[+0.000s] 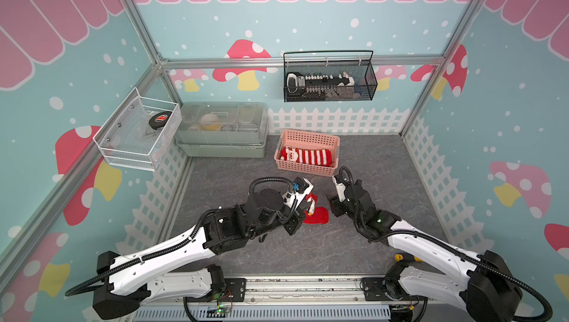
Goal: Place the socks together as a pair
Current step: Flatten out the sock.
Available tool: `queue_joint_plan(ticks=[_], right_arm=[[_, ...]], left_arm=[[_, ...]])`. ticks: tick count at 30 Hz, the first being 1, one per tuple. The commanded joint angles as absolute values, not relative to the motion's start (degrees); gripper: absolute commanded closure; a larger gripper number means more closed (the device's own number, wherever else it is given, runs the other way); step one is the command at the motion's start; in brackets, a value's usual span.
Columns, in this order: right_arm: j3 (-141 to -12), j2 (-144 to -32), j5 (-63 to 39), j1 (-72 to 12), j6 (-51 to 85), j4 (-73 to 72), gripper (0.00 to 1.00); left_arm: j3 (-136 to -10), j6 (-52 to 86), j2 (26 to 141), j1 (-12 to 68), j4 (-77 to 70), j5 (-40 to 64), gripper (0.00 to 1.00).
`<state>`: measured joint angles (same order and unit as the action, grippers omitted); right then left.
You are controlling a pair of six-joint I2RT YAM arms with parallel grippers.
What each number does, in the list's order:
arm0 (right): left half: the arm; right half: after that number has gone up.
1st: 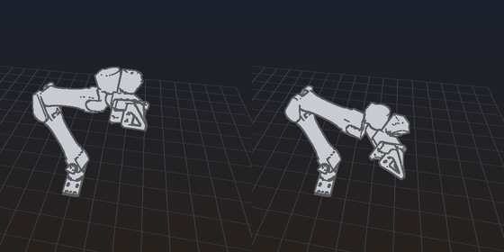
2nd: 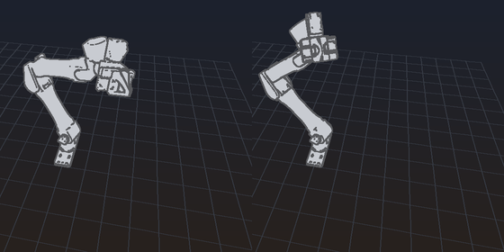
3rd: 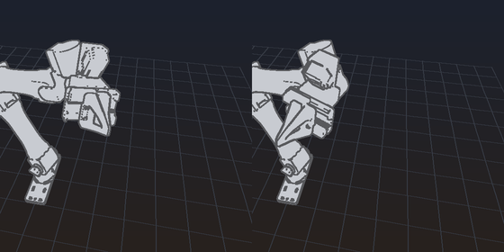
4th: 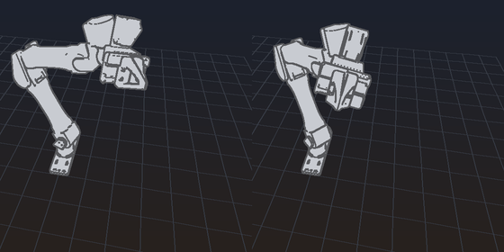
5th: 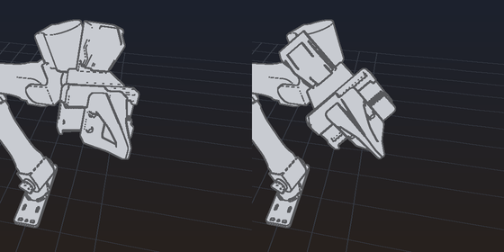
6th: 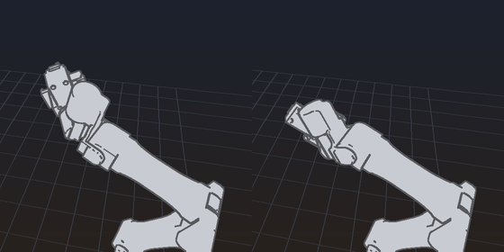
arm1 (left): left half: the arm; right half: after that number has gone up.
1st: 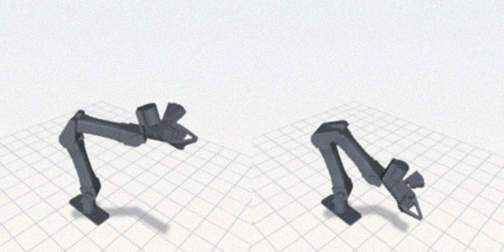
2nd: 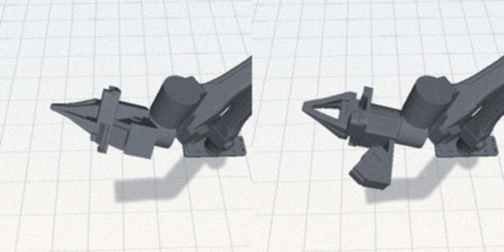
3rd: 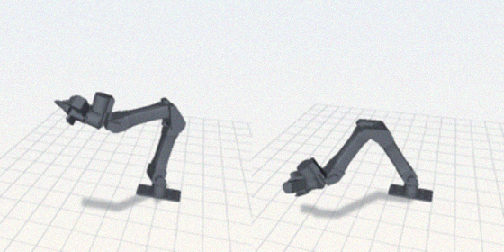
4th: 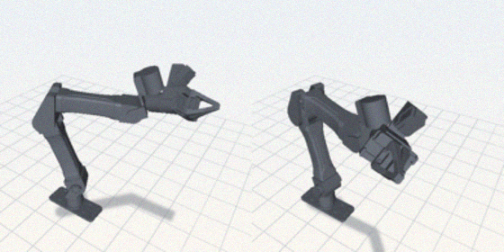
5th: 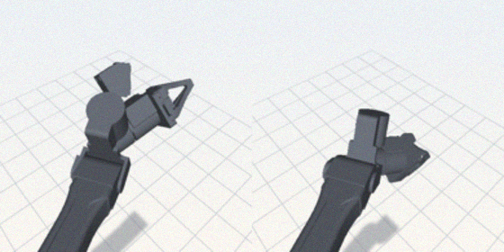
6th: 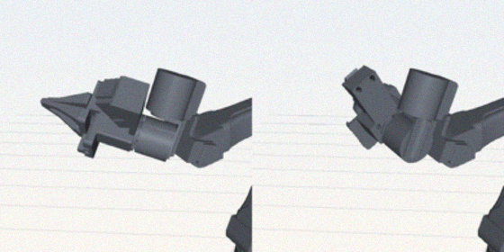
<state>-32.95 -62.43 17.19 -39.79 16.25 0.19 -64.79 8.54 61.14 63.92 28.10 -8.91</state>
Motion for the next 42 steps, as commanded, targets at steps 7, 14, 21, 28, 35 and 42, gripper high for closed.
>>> queue_joint_plan(ticks=[7,14,21,28,35,42], right_arm=[[-23.2,-54.5,32.5,-38.7,15.9,-8.4,0.40],[-19.6,-49.3,36.9,-38.3,16.4,-10.2,0.41],[-18.4,-49.6,36.1,-38.2,17.3,-11.7,0.41],[-20.8,-55.9,31.1,-38.2,17.8,-11.7,0.41],[-25.8,-61.8,21.7,-38.1,20.3,-10.6,0.44],[-39.5,-72.4,7.6,-38.1,25.8,-2.1,0.57]], left_arm=[[-73.1,22.1,74.4,62.2,23.1,-2.1,1.00],[-74.5,27.0,78.5,61.8,18.9,-4.0,1.00],[-54.3,39.7,72.1,50.0,13.7,-0.4,1.00],[-40.4,40.0,69.6,35.0,15.3,3.3,1.00],[-37.2,37.8,63.8,30.6,18.2,-0.3,1.00],[-32.6,39.2,62.6,28.8,17.8,0.3,1.00]])
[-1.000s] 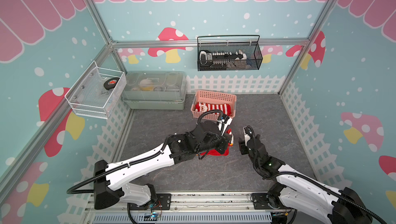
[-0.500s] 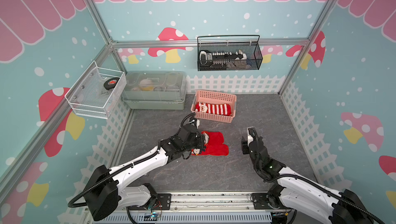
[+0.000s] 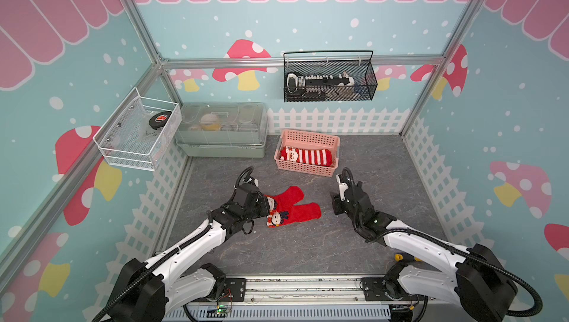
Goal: Place the socks together as a pair
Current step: Flatten out the sock.
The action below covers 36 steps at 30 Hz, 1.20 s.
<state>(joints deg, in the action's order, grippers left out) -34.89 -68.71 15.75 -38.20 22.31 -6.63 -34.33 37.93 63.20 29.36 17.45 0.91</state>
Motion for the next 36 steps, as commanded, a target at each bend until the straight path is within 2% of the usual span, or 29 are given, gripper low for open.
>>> queue_joint_plan(ticks=[1,4,15,24,36], right_arm=[[-41.6,-74.3,5.7,-38.1,26.6,-0.9,0.59],[-47.9,-81.0,1.3,-38.1,28.3,1.6,0.65],[-64.5,-103.2,-2.3,-38.9,33.8,7.1,0.74],[-73.5,-113.5,4.5,-42.9,34.4,13.2,0.69],[-77.0,-119.4,12.1,-46.0,36.0,17.8,0.66]], left_arm=[[-32.0,39.4,62.3,28.6,17.9,0.1,1.00],[-30.2,40.0,60.6,28.3,18.7,-1.8,1.00],[-25.3,42.2,57.2,27.6,19.3,-3.6,1.00],[-24.9,41.7,57.2,27.7,19.5,-3.1,1.00],[-24.6,41.9,56.5,27.7,19.3,-2.8,1.00]])
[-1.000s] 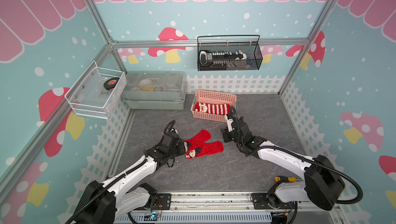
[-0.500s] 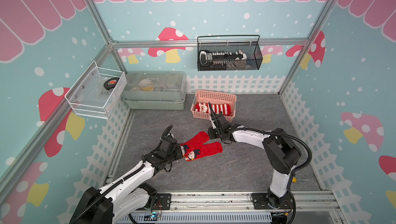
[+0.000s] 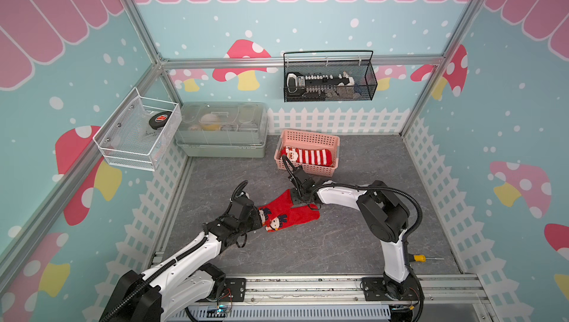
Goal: Place the socks together as a pair
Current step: Flatten out the sock.
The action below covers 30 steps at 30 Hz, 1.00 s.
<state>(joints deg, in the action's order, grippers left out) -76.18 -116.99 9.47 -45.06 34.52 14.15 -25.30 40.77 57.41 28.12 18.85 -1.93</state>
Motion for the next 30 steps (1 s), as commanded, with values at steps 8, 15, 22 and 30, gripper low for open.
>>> queue_joint_plan(ticks=[8,15,22,30], right_arm=[[-76.8,-118.0,12.7,-47.8,36.4,17.4,1.00],[-69.4,-103.3,17.2,-48.3,36.8,11.9,1.00],[-52.4,-87.6,20.1,-48.4,43.9,4.6,1.00],[-39.0,-80.8,19.5,-48.7,52.4,-4.0,1.00]], left_arm=[[-25.3,41.6,55.7,27.6,19.3,-2.2,1.00],[-29.8,38.7,52.3,27.6,22.3,0.8,1.00],[-29.5,37.3,52.9,27.8,20.7,7.2,1.00],[-26.8,38.5,59.3,28.5,15.5,10.5,1.00]])
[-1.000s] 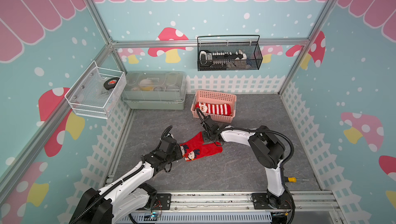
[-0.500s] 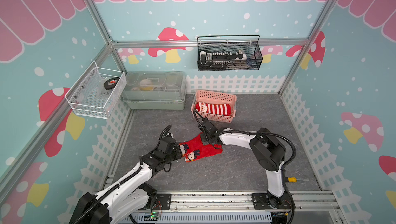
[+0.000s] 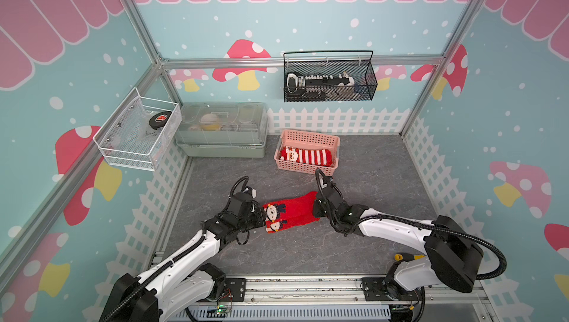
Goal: Place the socks together as a pair
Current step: Flatten out the sock.
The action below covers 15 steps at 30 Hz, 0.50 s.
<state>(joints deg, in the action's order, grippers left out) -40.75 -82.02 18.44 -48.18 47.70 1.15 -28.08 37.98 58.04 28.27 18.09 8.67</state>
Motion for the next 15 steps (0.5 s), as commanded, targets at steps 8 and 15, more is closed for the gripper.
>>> queue_joint_plan(ticks=[8,15], right_arm=[[-38.6,-84.7,18.6,-49.3,51.9,-7.3,1.00],[-39.3,-87.7,17.6,-49.3,51.5,-8.9,1.00]], left_arm=[[-26.5,39.4,64.5,29.6,12.6,10.9,1.00],[-25.3,40.4,63.5,30.6,13.0,10.1,1.00]])
